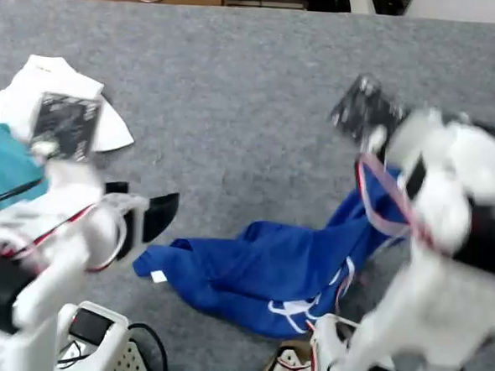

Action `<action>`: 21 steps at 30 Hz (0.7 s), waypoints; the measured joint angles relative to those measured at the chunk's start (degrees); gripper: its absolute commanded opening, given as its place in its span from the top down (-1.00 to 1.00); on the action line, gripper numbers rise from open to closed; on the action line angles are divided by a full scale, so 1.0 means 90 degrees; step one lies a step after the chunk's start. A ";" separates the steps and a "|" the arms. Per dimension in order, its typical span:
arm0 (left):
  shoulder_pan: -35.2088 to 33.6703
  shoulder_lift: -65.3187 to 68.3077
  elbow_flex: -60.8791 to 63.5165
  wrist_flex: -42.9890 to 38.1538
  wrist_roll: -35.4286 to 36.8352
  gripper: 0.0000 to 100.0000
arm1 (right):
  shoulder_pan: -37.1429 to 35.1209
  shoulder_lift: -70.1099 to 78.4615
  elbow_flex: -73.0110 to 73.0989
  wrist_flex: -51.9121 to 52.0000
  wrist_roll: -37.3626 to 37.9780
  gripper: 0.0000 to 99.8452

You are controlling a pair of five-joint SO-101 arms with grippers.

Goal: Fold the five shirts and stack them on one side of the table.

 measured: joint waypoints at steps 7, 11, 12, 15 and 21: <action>0.0264 0.0733 0.2149 -0.1993 0.0000 0.51 | 0.0010 0.2061 0.0987 -0.2178 0.0000 1.00; 0.1123 0.1045 0.2784 -0.2530 0.0000 0.51 | 0.0254 0.3389 0.0918 -0.2618 0.0000 1.00; 0.1377 0.1133 0.2882 -0.2676 0.0029 0.51 | 0.0342 0.3683 0.0860 -0.2637 0.0000 1.00; 0.1885 0.1543 0.3048 -0.3302 0.0449 0.51 | 0.0752 0.4298 0.0615 -0.2569 0.0176 1.00; 0.2335 0.3175 0.3038 -0.4484 0.1319 0.51 | 0.1690 0.4493 0.0420 -0.2237 0.1016 1.00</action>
